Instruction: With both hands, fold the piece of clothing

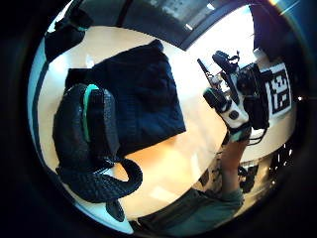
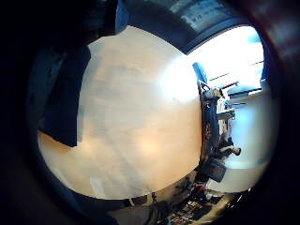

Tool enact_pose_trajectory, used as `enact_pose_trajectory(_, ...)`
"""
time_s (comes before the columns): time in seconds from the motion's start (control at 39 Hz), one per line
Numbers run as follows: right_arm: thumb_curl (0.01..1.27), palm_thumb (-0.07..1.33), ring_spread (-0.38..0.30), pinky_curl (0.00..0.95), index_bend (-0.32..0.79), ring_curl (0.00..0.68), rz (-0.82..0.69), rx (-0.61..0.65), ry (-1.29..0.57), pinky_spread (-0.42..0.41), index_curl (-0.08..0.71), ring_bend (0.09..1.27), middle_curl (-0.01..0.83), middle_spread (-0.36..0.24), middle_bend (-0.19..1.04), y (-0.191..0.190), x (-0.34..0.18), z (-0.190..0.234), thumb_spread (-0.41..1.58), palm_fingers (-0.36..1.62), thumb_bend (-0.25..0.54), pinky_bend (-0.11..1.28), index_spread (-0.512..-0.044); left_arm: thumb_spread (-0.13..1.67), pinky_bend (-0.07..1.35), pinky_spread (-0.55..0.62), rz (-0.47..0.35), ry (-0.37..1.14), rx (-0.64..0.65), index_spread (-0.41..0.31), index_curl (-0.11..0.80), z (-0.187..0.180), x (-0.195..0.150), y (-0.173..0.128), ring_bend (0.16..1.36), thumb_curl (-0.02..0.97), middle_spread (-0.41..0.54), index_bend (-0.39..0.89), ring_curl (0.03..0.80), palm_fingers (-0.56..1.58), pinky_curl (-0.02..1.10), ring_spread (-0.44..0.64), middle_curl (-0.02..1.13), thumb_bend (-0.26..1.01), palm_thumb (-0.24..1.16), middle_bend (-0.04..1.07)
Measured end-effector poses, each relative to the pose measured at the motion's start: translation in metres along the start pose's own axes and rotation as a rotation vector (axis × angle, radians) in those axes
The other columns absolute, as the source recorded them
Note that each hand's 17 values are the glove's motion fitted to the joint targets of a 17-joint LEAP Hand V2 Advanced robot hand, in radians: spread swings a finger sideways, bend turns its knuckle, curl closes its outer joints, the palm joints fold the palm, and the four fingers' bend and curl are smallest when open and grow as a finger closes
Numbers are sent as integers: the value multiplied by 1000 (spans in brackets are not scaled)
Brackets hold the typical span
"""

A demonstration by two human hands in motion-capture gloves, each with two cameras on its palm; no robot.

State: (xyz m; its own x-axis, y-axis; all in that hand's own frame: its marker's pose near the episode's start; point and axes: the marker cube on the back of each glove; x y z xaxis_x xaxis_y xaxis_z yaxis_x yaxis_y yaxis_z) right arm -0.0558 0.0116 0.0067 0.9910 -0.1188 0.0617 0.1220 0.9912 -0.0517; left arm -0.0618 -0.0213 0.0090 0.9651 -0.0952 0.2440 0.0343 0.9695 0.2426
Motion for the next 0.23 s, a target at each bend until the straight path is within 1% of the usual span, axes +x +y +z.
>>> enact_pose_trajectory(0.08, 290, 498, 101, 314, 139, 244, -9, 1, 14, 255, 289, 349, 222, -3, 188, -5, -5, 14, 1309, 326, 187, 587, -348, 1386, 150, 372, -33, 0, -47, -156, 374, -6, -7, 15, 401, 247, -61, 184, 289, 681, 123, 88, 373, 149, 293, 263)
enact_pose_trajectory(0.13, 297, 506, 101, 316, 134, 251, -12, 8, 32, 254, 287, 355, 231, -10, 194, -5, -7, 17, 1309, 329, 181, 583, -349, 1386, 144, 373, -50, 27, -85, -161, 380, -4, -8, 24, 403, 250, -64, 186, 294, 691, 120, 80, 380, 143, 295, 270)
enact_pose_trajectory(0.18, 303, 512, 101, 318, 134, 258, -18, 19, 45, 253, 287, 362, 239, -19, 190, -4, -9, 16, 1309, 329, 173, 581, -349, 1388, 141, 373, -57, 63, -120, -162, 387, -2, -6, 31, 400, 254, -71, 191, 296, 697, 117, 76, 386, 137, 297, 272)
enact_pose_trajectory(0.23, 308, 518, 100, 323, 131, 263, -24, 36, 47, 248, 284, 363, 246, -23, 187, -7, -10, 18, 1308, 328, 164, 587, -344, 1387, 135, 373, -57, 57, -141, -169, 396, -1, -6, 35, 402, 261, -74, 198, 300, 708, 111, 69, 390, 133, 303, 272)
